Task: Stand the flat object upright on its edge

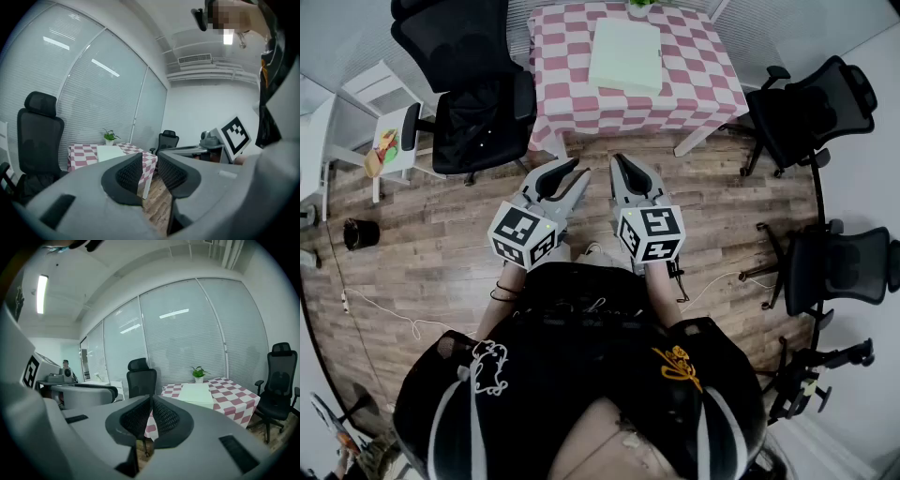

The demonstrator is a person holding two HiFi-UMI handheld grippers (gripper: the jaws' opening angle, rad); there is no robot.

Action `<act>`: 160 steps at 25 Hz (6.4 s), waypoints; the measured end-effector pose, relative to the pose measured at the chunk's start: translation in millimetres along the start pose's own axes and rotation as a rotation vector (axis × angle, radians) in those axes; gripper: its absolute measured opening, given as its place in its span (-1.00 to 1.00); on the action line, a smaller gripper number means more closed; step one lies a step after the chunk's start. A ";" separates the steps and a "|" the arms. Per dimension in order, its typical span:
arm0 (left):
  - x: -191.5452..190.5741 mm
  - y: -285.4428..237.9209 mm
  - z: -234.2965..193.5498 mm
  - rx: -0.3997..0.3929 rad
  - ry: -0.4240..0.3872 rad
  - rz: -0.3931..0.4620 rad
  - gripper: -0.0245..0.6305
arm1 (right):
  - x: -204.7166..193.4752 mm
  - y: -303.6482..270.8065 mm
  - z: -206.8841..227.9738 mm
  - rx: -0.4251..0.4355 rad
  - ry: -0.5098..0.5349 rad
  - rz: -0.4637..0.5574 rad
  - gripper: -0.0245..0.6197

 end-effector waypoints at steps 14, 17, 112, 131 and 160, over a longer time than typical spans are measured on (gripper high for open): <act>-2.0 -0.1 -3.1 0.016 0.006 -0.008 -0.59 | -0.1 0.7 1.3 0.010 -0.003 0.016 -0.84; -3.2 -3.6 -3.2 0.021 0.011 -0.011 -0.59 | -1.8 1.4 5.5 0.014 -0.006 0.012 -0.84; -48.3 -453.6 -391.2 -0.058 0.611 -0.509 0.20 | -12.3 -429.1 442.6 0.368 -0.531 -0.603 -0.08; 50.0 -417.3 -395.5 0.197 0.168 -0.408 0.11 | 124.3 -402.6 412.6 0.185 0.094 -0.327 -0.08; 55.0 -432.4 -431.5 0.485 -0.005 -0.423 0.04 | 150.2 -431.9 412.7 -0.022 0.379 -0.229 -0.10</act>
Point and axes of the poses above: the fingertips, and each gripper's own axes: y backward along the fingers, z to its right, x out of its top, the point moved 1 cm from there along y, backward along the fingers, and after that the axes turned 12 degrees about -z, right-handed, at the moved point
